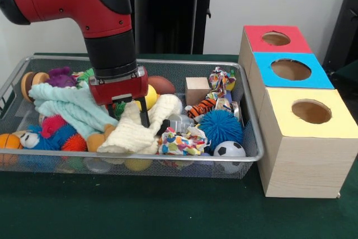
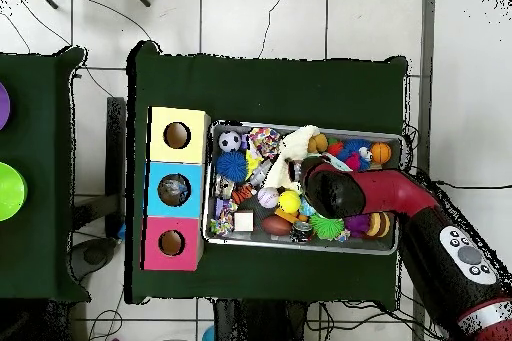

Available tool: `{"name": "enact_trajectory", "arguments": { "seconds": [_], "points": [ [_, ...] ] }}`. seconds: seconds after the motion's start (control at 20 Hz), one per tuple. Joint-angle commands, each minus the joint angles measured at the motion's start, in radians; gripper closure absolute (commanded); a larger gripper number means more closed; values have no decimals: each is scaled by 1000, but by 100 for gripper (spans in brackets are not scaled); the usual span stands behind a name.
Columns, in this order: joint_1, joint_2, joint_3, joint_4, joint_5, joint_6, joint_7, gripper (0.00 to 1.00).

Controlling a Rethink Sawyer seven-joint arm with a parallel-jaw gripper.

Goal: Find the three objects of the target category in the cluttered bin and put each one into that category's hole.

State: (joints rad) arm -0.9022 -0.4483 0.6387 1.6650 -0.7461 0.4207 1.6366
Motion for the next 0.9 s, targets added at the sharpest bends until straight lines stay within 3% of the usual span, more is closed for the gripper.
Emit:
{"name": "enact_trajectory", "arguments": {
  "seconds": [0.05, 0.35, 0.55, 0.75, 0.9],
  "points": [
    [13, 29, -34, -75, 19, -10, 43, 0],
    [11, 26, -41, -50, -7, -75, 63, 0],
    [28, 27, -50, -71, 14, 8, 42, 0],
    [59, 13, -76, -92, 11, 30, 56, 0],
    [79, -7, -95, -84, -2, -21, 92, 0]
  ]
}}
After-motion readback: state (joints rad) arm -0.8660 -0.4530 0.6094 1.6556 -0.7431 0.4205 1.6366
